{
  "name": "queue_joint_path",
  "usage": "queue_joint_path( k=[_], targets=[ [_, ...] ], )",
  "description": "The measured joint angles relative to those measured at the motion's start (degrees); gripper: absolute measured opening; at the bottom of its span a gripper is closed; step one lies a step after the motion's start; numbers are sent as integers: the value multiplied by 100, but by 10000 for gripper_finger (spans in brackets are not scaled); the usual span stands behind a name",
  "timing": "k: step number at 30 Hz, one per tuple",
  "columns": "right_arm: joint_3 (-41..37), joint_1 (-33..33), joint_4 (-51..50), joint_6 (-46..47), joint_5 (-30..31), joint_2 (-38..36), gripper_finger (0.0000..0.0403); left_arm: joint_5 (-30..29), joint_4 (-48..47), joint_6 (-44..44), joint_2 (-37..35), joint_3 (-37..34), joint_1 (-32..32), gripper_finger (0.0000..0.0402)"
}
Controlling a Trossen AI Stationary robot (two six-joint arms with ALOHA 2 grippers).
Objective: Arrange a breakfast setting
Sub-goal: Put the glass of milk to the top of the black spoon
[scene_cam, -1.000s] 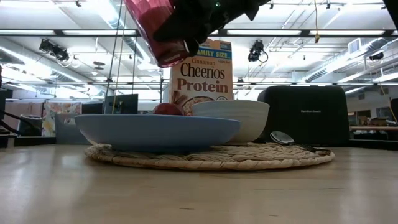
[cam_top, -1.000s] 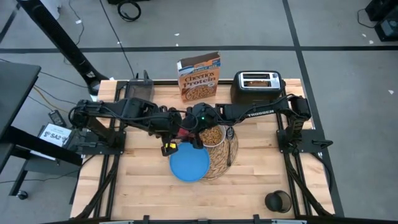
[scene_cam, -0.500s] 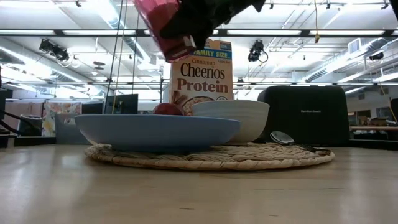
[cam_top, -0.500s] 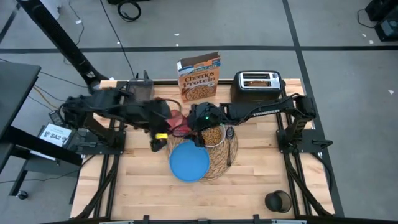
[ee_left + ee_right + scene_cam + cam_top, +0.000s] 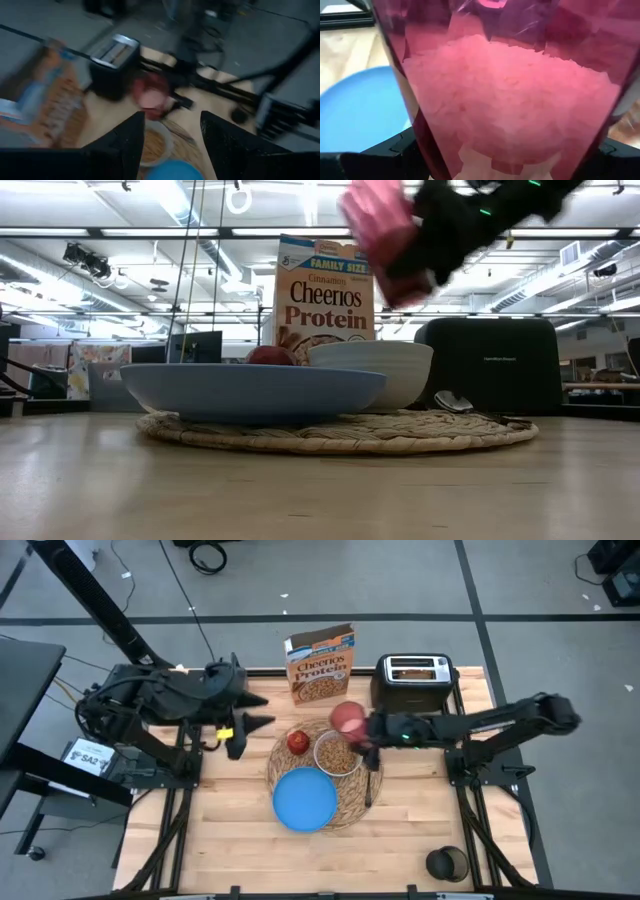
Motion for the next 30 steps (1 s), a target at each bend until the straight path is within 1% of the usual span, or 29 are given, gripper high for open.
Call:
queue_joint_path(
  k=[3,6,9,12,15,23,26,30],
  targets=[
    [-851,86,394,245,440,-687,333,-459,113,59,51,0,107,193],
    [-1580,174,753,426,932,-1205,333,-765,121,52,185,-6,227,192],
    [-2177,197,1259,432,1280,-1505,333,-880,155,42,326,-9,346,192],
    [-2660,196,1862,448,1594,-1598,333,-899,191,-57,509,-9,437,192],
    [-3076,143,2533,518,1831,-1525,333,-894,317,-68,710,-9,462,192],
    [-3831,-194,4215,399,1925,-917,333,-948,484,-252,1037,-9,461,192],
    [-3880,-340,4401,377,1919,-571,333,-970,499,-376,1075,-9,462,192],
    [-3880,-456,4993,284,1852,1,333,-989,586,-480,1173,-14,462,192]
  ],
)
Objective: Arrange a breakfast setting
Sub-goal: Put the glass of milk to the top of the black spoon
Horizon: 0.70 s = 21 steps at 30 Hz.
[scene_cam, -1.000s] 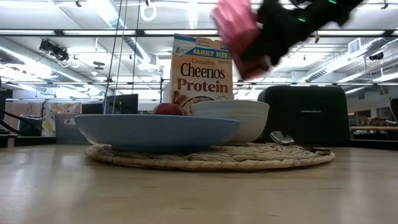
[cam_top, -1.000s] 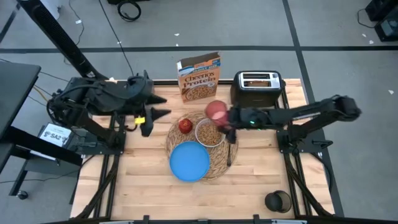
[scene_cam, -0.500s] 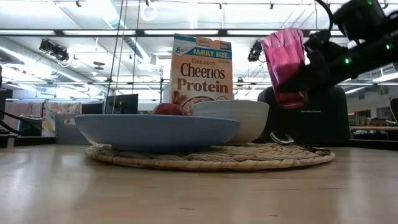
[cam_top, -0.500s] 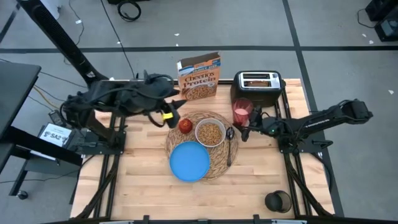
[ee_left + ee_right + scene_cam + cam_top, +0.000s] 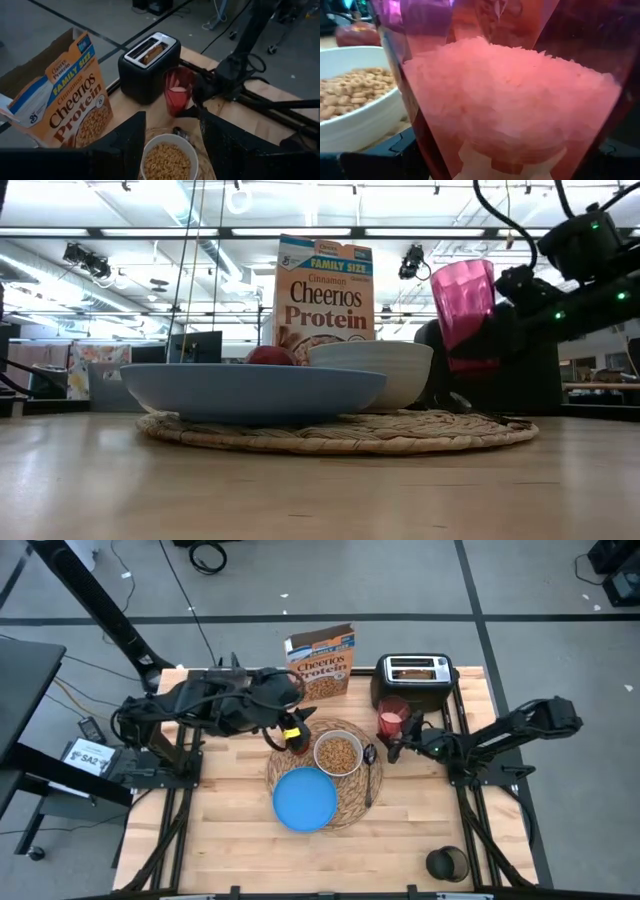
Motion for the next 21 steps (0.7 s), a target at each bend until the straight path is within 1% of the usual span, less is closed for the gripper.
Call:
queue_joint_path(
  k=[4,11,16,21],
  targets=[
    [-2,-156,592,122,149,696,333,-11,113,-16,32,-1,-24,192],
    [14,-298,1922,254,92,2043,333,-11,113,-45,34,-1,-66,192],
    [235,-343,2282,341,40,2892,333,-11,110,-45,34,-1,-109,192],
    [400,-374,2692,406,257,3493,333,-11,101,-49,34,3,-229,192]
  ],
)
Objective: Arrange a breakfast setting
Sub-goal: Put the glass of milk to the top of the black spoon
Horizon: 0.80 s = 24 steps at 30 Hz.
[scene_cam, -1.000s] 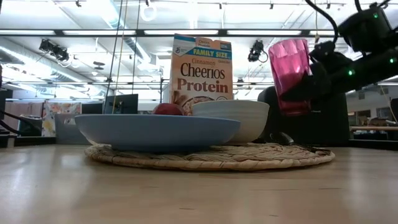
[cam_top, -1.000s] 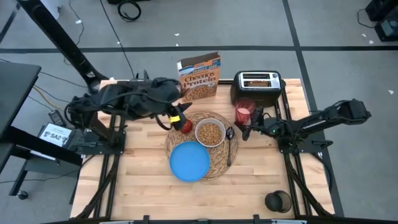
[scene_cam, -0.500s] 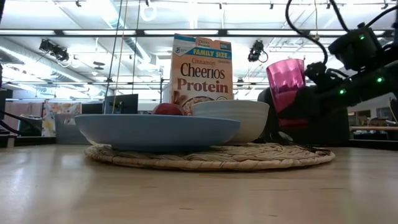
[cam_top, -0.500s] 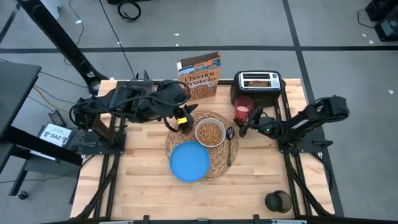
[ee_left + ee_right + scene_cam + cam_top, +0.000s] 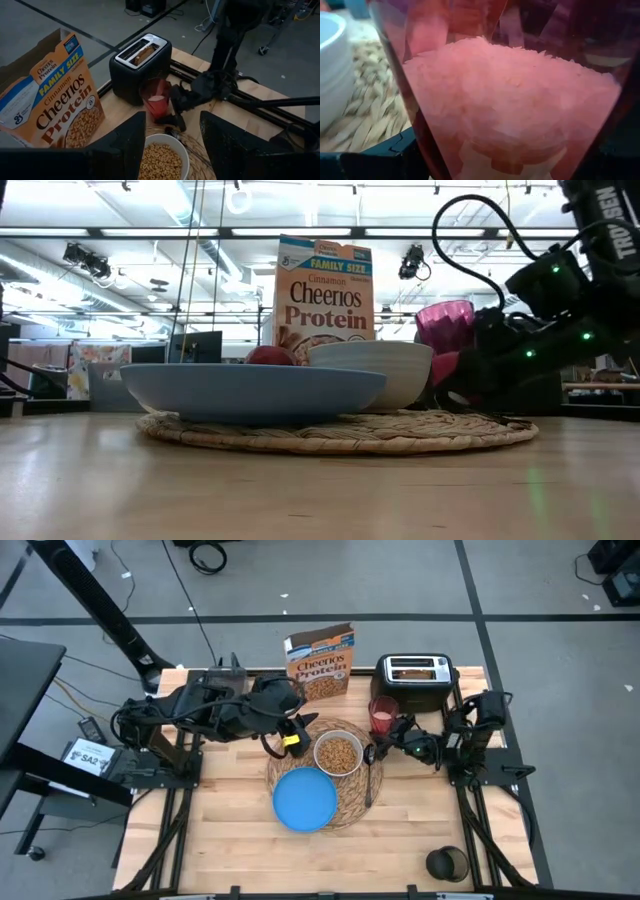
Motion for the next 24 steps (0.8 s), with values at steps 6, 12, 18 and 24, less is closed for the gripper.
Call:
queue_joint_path(
  k=[6,12,18,24],
  targets=[
    [36,-154,299,56,-24,364,333,7,-85,5,0,0,-83,192],
    [213,-234,401,147,-229,606,346,0,-217,0,0,0,-107,192],
    [229,-238,363,164,-329,584,350,0,-225,0,0,0,-107,192],
    [186,-247,243,344,-732,588,372,2,-242,2,0,0,-110,192]
  ],
)
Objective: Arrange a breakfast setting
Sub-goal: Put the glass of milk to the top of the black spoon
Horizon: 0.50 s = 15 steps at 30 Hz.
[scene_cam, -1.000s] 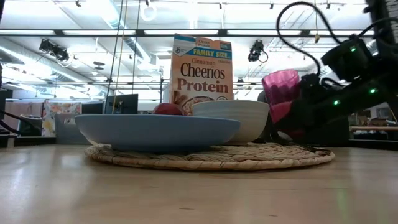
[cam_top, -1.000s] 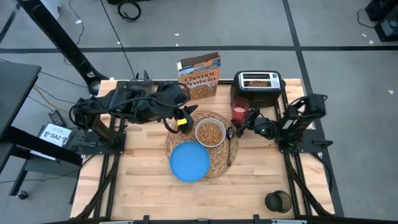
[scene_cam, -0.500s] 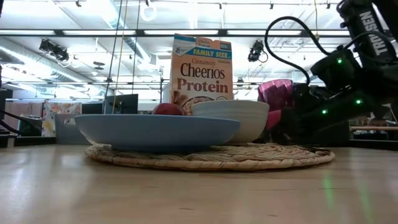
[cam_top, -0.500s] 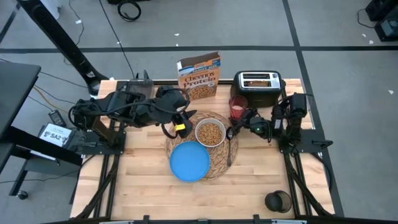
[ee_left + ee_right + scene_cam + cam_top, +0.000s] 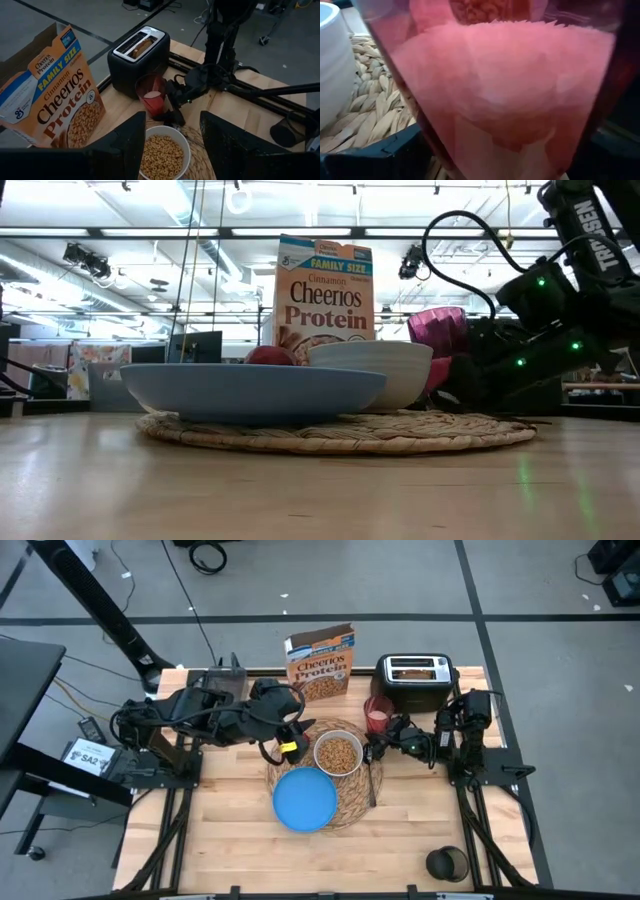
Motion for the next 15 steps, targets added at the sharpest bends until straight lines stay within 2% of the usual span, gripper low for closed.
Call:
queue_joint_path(
  k=[5,15],
  targets=[
    [-129,-25,-37,277,-200,-52,397,0,-162,-122,0,0,2,192],
    [-536,-31,-291,307,-213,-632,390,0,-208,-145,0,0,2,192]
  ],
)
